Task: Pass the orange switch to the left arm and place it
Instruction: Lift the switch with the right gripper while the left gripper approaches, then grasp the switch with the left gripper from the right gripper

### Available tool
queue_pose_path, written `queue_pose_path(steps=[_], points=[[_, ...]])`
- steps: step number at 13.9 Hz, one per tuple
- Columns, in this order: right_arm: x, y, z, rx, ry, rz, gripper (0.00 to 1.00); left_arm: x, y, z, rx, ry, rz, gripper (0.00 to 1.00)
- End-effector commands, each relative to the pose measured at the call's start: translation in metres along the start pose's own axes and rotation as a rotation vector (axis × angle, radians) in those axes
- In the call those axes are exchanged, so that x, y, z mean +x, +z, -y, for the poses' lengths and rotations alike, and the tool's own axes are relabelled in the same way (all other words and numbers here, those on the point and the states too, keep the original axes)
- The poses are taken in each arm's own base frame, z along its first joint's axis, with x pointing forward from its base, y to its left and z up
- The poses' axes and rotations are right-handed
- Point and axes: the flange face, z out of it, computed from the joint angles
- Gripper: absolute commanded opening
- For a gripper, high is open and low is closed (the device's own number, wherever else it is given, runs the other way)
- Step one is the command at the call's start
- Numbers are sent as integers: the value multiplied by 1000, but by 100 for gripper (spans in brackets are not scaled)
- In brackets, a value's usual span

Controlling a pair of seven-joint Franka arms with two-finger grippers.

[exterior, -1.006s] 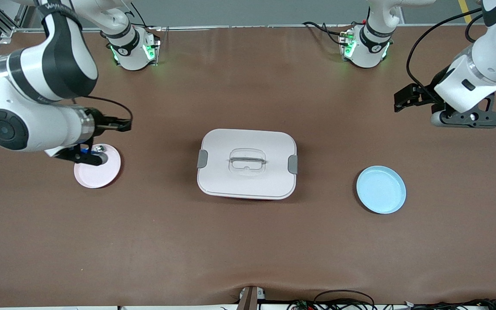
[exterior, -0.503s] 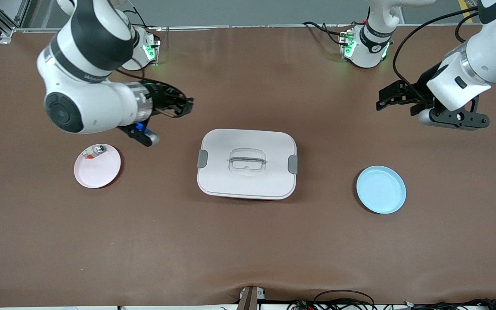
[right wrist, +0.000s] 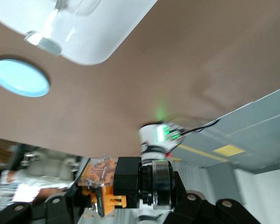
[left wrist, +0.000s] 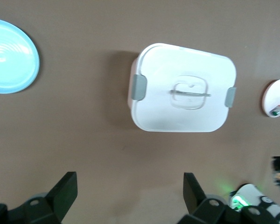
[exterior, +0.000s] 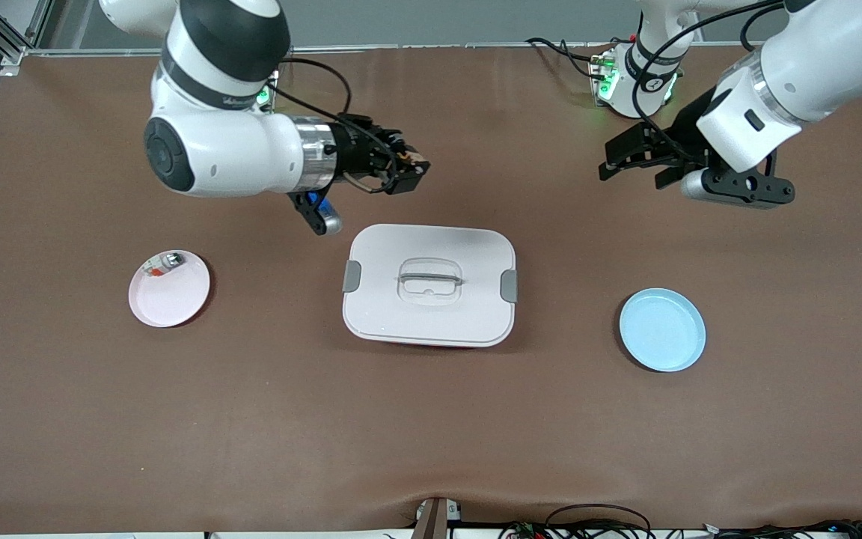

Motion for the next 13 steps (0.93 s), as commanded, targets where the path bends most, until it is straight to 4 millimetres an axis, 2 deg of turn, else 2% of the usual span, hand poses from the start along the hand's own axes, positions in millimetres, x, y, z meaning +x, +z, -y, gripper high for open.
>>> queue_pose_path(steps=[1, 3, 4, 7, 10, 13], points=[[-22, 23, 16, 83, 72, 30, 25, -26, 6, 6, -95, -60, -38, 100], [-33, 37, 24, 148, 101, 53, 25, -32, 8, 1, -145, -72, -49, 100], [-39, 47, 26, 170, 118, 72, 24, -37, 12, -10, -144, -78, -46, 100], [-49, 51, 33, 251, 187, 91, 24, -44, 25, -35, -157, -136, -70, 100], [-63, 63, 39, 304, 216, 97, 24, -51, 35, -40, -166, -143, -53, 94], [-70, 70, 48, 329, 260, 110, 24, -63, 42, -49, -239, -160, -77, 94]])
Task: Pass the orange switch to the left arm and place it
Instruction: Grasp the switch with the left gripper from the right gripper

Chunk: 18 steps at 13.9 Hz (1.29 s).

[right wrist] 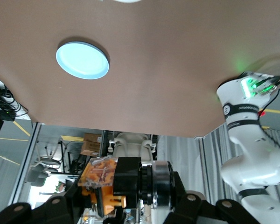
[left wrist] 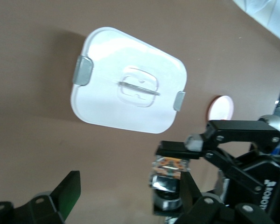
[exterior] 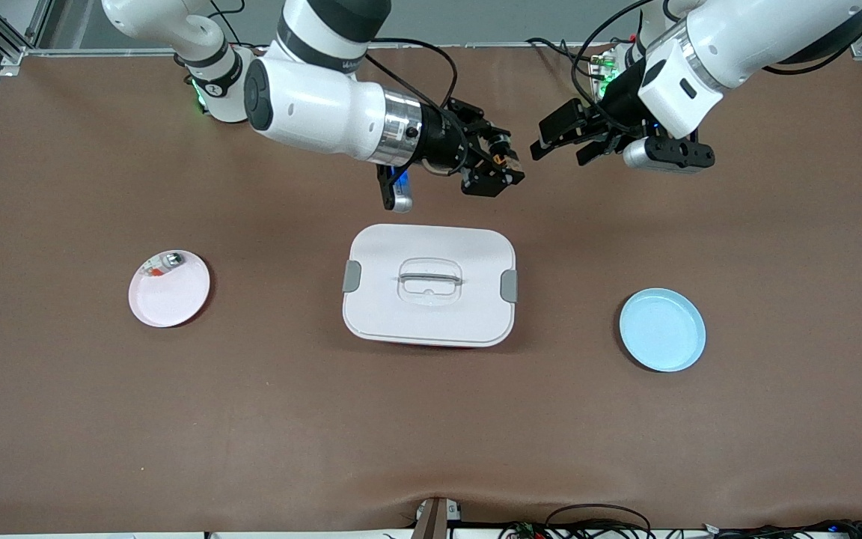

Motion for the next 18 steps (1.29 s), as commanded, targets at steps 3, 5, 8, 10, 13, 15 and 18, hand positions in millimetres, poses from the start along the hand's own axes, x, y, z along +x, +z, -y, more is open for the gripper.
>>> queue_pose_path(steps=[3, 5, 8, 10, 13, 15, 18], points=[[-10, 8, 8, 12, 30, 23, 24, -26, -1, 2, -52, -13, -38, 89], [-8, 9, 8, 11, 30, 20, 24, -26, -3, 1, -61, -4, -47, 85], [-9, 9, 8, 12, 29, 19, 25, -23, 2, -2, -75, 2, -62, 81], [-9, 8, 7, 11, 28, 17, 25, -25, 13, -7, -81, 11, -78, 81], [-9, 7, 8, 13, 26, 16, 25, -24, 28, -13, -91, 22, -94, 80], [-9, 9, 8, 11, 27, 16, 25, -26, 32, -16, -92, 47, -102, 77], [-9, 9, 8, 11, 26, 16, 25, -26, 37, -11, -78, 79, -99, 66]])
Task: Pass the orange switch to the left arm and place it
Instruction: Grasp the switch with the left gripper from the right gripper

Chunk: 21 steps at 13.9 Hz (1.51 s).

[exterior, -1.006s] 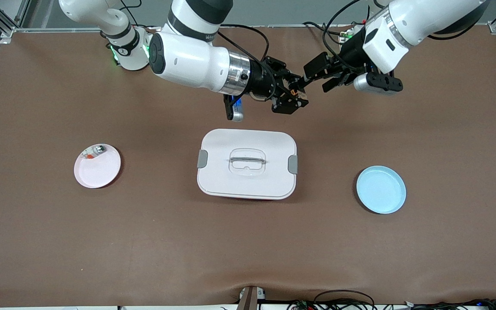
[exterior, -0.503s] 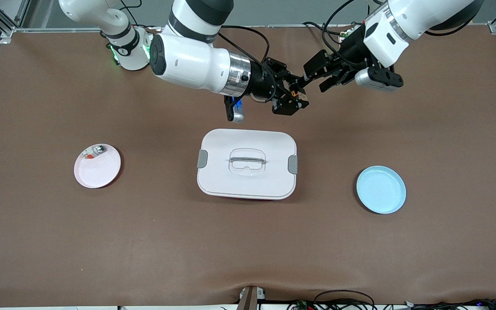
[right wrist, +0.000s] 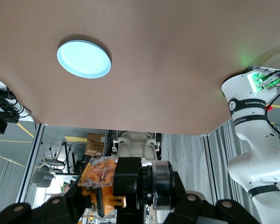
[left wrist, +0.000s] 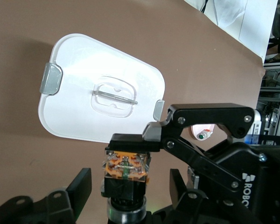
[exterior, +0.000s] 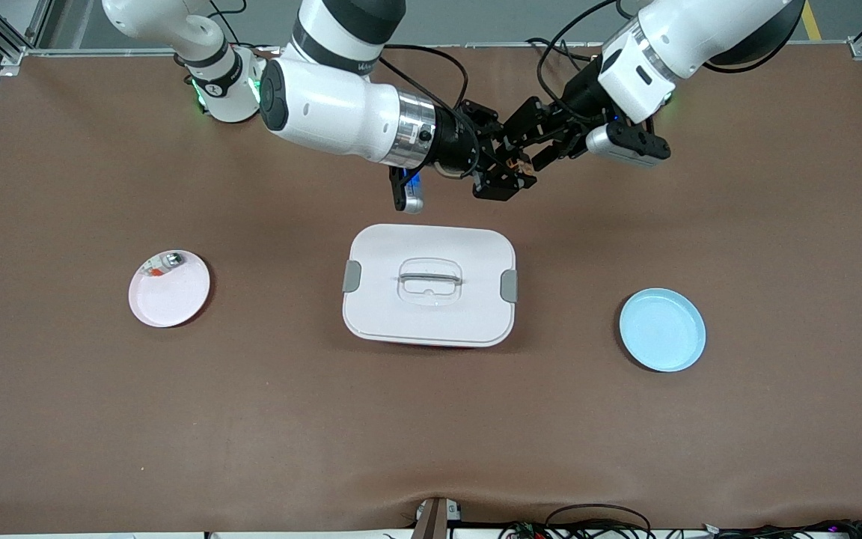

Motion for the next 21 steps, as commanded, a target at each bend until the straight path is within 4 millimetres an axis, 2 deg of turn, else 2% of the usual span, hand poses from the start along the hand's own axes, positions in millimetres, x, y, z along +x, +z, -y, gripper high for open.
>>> queue_pose_path(steps=[1, 5, 7, 10, 11, 12, 13, 15, 17, 21], points=[[-7, 0, 3, 6, 9, 14, 25, -1, 2, 3, -9, 36, -7, 60], [-6, 1, 3, 5, 7, 13, 25, -1, 8, 3, -1, 55, 3, 50], [-6, 1, 3, 6, 6, 12, 25, 1, 9, 4, 1, 57, 5, 28], [-4, 2, 4, 5, 5, 9, 26, 2, 10, 6, 2, 94, 7, 6], [-4, 2, 4, 5, 5, 9, 26, 3, 10, 6, 2, 96, 6, 0], [-4, 2, 4, 5, 4, 9, 29, 5, 11, 8, 5, 98, 7, 0], [-4, 2, 4, 5, 5, 9, 42, 7, 12, 9, 5, 104, 11, 0], [-4, 2, 3, 4, 7, 9, 81, 10, 15, 11, 7, 106, 14, 0], [-4, 1, 4, 2, 12, 10, 100, 14, 19, 15, 50, 150, 5, 0], [-1, -5, 7, 6, 13, 9, 100, 21, 22, 21, 111, 186, -11, 0]])
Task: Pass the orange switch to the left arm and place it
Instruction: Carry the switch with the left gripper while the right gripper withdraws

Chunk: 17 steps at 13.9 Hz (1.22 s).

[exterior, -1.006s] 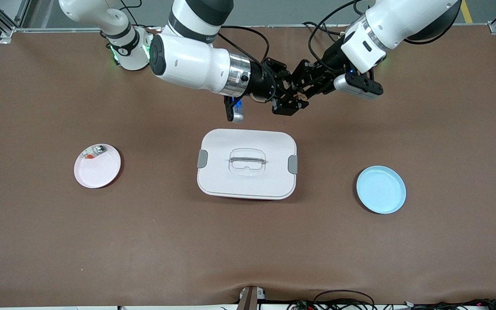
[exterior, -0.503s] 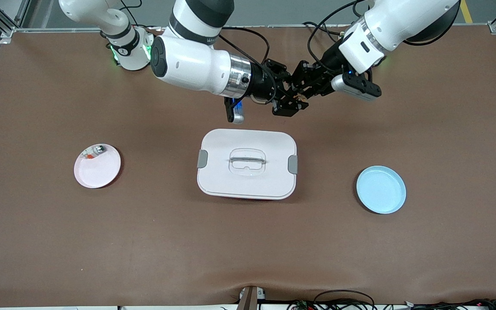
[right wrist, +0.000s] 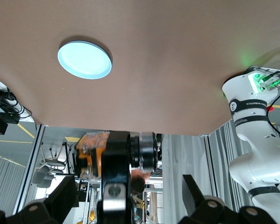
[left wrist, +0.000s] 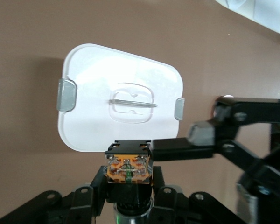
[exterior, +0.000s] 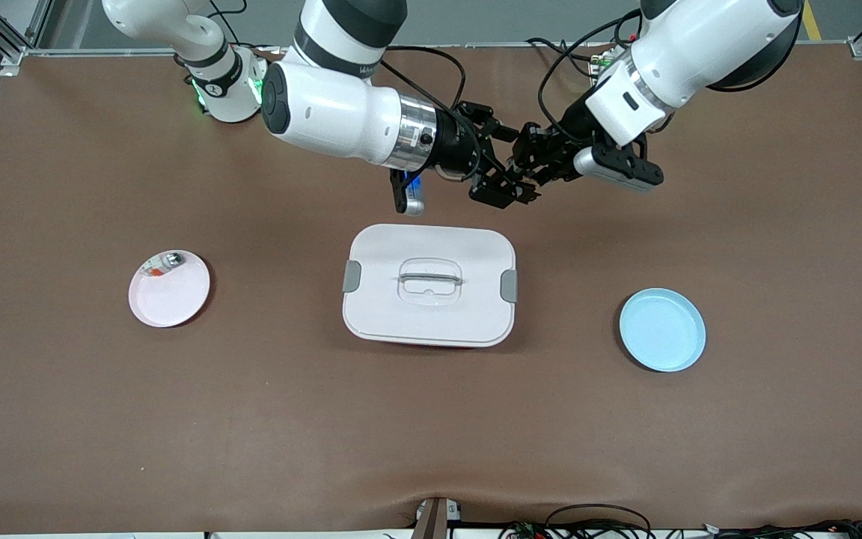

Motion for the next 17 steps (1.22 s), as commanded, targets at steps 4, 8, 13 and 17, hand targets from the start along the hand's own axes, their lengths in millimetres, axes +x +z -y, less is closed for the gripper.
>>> queue_pose_path(steps=[4, 8, 13, 17], points=[[1, -17, 8, 22, -31, -40, 100, 16, 6, 32, 203, 130, -5, 0], [5, -24, -7, -87, -266, -237, 100, 40, 15, 94, 299, 216, 47, 0], [38, -78, -15, -295, -486, -364, 100, 71, 14, 182, 313, 407, 137, 0], [66, -128, -22, -508, -739, -522, 100, 92, 32, 241, 325, 639, 243, 0]])
